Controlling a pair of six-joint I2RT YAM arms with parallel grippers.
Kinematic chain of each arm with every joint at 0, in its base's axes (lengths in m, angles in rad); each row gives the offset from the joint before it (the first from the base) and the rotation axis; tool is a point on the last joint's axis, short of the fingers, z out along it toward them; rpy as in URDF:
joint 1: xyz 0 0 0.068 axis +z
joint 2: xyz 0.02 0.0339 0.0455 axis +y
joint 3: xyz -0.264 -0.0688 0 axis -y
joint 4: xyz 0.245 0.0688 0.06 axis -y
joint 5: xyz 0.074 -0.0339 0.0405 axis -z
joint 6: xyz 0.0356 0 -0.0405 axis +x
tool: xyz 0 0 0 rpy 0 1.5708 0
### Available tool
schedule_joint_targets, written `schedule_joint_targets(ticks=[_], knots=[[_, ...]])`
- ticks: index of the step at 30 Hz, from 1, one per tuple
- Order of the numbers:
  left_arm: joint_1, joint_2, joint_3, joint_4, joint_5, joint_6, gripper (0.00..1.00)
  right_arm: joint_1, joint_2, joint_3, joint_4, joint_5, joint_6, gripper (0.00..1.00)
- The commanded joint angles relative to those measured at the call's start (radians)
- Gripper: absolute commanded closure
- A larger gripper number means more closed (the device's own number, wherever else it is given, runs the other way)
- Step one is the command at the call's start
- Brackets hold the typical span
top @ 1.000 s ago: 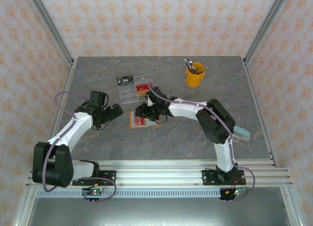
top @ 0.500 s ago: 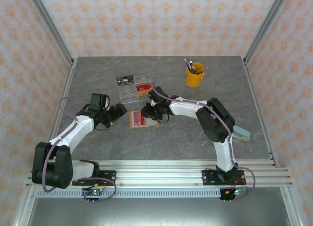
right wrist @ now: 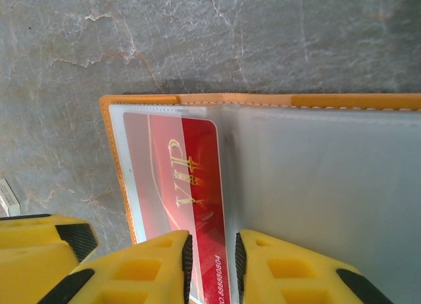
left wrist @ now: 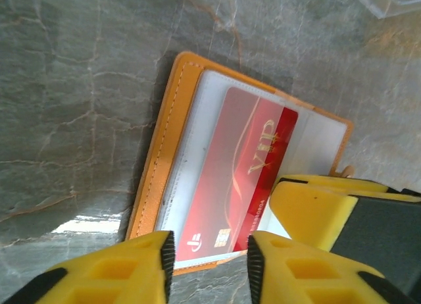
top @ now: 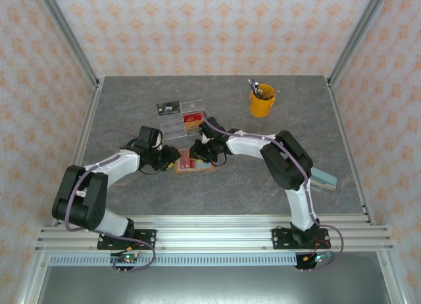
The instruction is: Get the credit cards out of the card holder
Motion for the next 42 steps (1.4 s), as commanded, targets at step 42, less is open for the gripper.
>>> schedule_joint_targets(ticks=[42], knots=[[-0.017, 0.15, 0.062, -0.107, -0.096, 0.048, 0.77, -0.051, -0.095, -0.121, 0.075, -0.003, -0.029, 1.0]])
